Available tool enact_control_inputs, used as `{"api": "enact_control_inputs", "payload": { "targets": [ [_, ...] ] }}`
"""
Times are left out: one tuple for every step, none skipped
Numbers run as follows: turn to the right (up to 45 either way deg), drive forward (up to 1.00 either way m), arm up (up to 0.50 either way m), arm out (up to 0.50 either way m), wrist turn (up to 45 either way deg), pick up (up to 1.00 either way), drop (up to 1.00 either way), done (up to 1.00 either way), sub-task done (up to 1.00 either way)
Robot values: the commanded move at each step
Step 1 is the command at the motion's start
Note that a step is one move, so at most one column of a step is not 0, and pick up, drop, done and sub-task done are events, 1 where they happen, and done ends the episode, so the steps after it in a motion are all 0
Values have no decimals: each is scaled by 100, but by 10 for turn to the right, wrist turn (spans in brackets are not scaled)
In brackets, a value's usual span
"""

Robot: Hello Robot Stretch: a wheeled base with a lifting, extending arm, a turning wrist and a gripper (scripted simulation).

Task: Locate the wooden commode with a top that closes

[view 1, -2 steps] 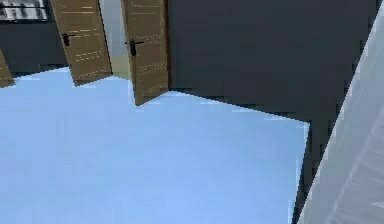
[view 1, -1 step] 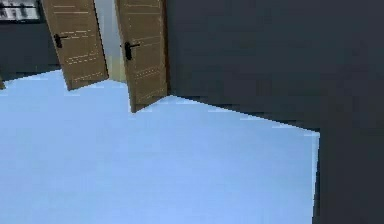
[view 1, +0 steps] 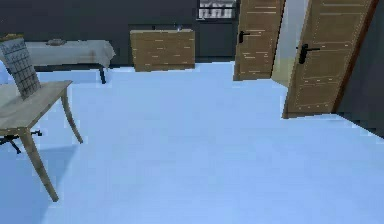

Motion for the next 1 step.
{"api": "enact_control_inputs", "payload": {
  "targets": [
    [-150,0,0,0,0,0,0,0,0]
  ]
}}
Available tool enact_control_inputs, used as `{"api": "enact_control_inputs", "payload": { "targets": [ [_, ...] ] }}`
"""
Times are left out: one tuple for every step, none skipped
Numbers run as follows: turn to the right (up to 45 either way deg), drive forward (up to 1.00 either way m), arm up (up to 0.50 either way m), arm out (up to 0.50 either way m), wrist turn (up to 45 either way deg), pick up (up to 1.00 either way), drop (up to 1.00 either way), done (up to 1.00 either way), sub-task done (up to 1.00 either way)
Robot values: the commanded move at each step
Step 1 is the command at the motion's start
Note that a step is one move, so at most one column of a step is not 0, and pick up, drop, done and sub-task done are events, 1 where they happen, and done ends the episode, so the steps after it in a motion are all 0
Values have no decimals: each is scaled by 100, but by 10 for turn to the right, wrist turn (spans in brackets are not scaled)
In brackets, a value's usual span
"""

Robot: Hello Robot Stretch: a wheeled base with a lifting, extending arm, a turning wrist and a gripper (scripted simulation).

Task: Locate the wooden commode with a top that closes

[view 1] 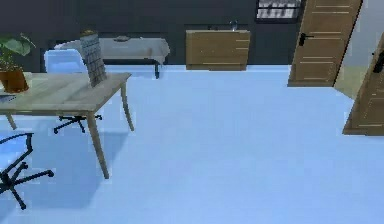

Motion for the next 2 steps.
{"api": "enact_control_inputs", "payload": {
  "targets": [
    [0,20,0,0,0,0,0,0,0],
    [330,0,0,0,0,0,0,0,0]
  ]
}}
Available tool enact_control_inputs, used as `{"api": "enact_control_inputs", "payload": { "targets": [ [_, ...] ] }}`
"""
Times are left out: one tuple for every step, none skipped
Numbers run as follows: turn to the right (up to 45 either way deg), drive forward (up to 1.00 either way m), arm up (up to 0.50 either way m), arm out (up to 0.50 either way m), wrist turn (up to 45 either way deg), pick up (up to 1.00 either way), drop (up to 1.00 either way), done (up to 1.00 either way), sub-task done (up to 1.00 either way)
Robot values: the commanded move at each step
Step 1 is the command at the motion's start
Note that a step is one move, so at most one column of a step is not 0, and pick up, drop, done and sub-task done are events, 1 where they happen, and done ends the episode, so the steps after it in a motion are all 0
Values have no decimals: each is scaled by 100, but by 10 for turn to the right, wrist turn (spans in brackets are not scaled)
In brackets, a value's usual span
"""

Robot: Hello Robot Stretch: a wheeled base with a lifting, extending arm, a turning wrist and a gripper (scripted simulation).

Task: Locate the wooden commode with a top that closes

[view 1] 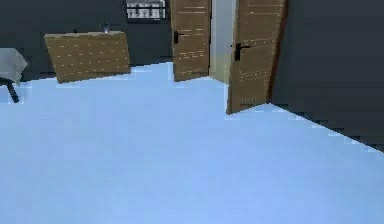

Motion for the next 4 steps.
{"api": "enact_control_inputs", "payload": {
  "targets": [
    [0,100,0,0,0,0,0,0,0],
    [0,100,0,0,0,0,0,0,0],
    [30,0,0,0,0,0,0,0,0],
    [0,100,0,0,0,0,0,0,0]
  ]
}}
